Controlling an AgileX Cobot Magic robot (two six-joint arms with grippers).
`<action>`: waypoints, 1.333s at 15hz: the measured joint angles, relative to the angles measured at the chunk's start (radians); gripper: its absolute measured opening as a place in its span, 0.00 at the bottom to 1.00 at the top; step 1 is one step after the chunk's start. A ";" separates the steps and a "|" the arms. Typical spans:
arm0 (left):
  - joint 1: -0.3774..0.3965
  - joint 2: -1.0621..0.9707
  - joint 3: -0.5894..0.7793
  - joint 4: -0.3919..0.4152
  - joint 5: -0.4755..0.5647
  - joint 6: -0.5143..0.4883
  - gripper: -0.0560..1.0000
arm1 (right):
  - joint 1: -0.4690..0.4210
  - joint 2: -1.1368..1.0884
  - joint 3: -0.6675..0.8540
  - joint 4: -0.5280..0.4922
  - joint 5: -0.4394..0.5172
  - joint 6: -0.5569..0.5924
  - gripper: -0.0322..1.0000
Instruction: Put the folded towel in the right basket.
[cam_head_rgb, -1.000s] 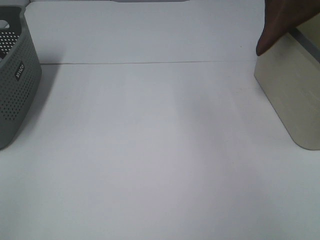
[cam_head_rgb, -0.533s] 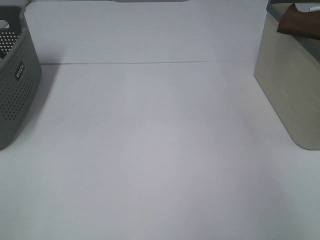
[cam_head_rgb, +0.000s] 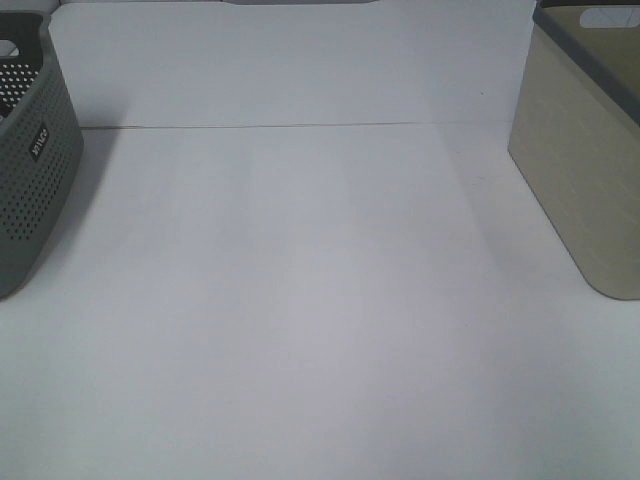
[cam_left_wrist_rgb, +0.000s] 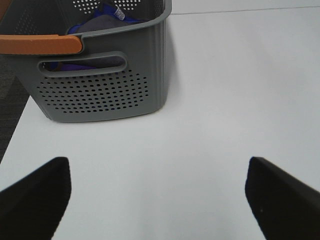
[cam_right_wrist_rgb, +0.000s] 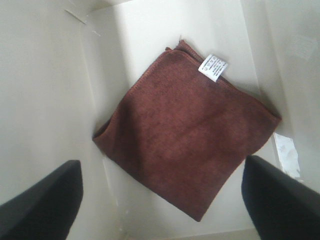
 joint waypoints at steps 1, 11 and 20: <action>0.000 0.000 0.000 0.000 0.000 0.000 0.89 | 0.000 -0.021 0.000 0.020 0.000 0.000 0.85; 0.000 0.000 0.000 0.000 0.000 0.000 0.89 | 0.207 -0.329 0.093 -0.001 -0.003 0.000 0.85; 0.000 0.000 0.000 0.000 0.000 0.000 0.89 | 0.303 -0.912 0.834 -0.110 -0.001 0.003 0.85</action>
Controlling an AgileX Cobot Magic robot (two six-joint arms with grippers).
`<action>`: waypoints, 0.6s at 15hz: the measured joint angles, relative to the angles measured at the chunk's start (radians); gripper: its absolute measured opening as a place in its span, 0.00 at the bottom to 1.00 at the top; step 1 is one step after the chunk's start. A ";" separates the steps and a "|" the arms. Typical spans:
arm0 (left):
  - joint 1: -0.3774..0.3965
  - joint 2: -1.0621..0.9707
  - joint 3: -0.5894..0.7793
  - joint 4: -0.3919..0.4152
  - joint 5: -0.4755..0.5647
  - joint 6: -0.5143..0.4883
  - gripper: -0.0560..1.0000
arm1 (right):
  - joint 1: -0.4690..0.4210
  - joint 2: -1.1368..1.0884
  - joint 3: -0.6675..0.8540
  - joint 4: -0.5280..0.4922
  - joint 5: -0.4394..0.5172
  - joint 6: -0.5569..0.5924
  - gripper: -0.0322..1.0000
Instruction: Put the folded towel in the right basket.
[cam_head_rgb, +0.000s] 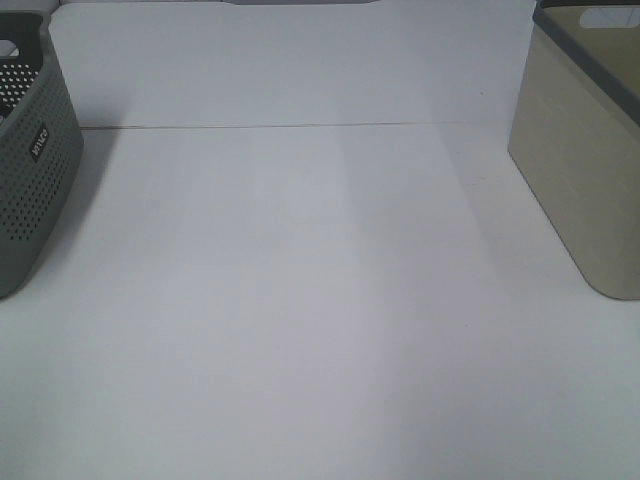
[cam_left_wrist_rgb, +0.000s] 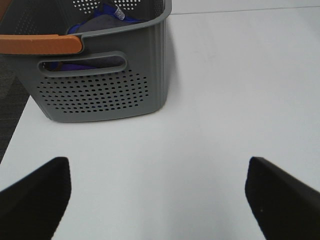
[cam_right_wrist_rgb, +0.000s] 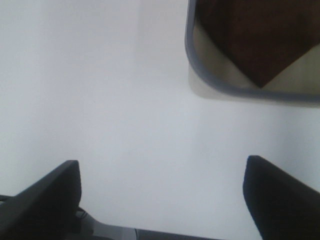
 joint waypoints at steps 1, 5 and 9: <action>0.000 0.000 0.000 0.000 0.000 0.000 0.89 | 0.000 -0.076 0.073 0.000 0.000 0.008 0.85; 0.000 0.000 0.000 0.000 0.000 0.000 0.89 | 0.000 -0.383 0.266 -0.003 -0.022 0.023 0.85; 0.000 0.000 0.000 0.000 0.000 0.000 0.89 | 0.000 -0.766 0.449 -0.040 -0.054 0.023 0.85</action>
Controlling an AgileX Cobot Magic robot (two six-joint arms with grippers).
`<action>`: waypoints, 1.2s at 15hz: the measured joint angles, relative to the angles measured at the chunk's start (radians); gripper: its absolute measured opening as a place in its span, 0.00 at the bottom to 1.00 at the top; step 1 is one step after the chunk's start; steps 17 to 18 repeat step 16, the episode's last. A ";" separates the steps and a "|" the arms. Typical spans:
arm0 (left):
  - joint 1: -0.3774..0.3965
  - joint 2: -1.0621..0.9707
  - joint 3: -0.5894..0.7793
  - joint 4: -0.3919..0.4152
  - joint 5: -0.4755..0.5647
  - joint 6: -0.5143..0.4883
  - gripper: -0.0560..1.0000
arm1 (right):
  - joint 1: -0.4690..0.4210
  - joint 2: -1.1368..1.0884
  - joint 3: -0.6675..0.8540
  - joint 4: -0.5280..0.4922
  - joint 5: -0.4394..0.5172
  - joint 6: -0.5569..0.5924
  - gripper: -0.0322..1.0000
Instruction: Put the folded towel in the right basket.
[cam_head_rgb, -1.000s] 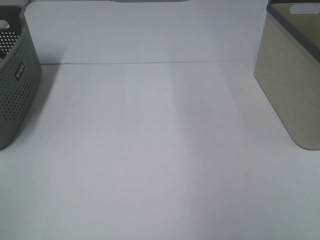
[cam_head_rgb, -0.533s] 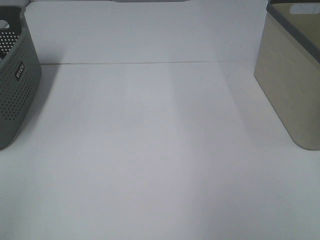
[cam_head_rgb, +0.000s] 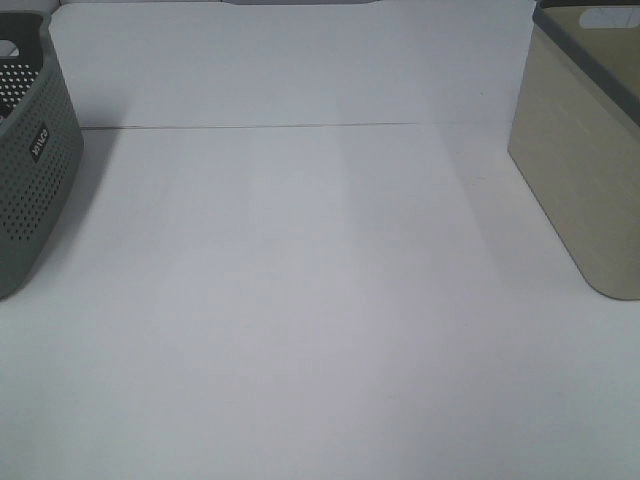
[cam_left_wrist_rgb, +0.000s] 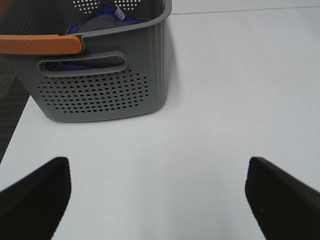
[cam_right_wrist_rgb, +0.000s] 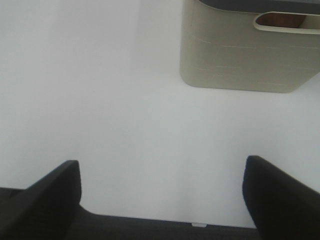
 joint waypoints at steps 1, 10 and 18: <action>0.000 0.000 0.000 0.000 0.000 0.000 0.89 | 0.000 -0.115 0.061 -0.027 -0.009 0.000 0.85; 0.000 0.000 0.000 0.000 0.000 0.000 0.89 | 0.000 -0.371 0.254 -0.070 -0.053 0.047 0.85; 0.000 0.000 0.000 0.000 0.000 0.000 0.89 | 0.000 -0.371 0.255 -0.070 -0.053 0.047 0.85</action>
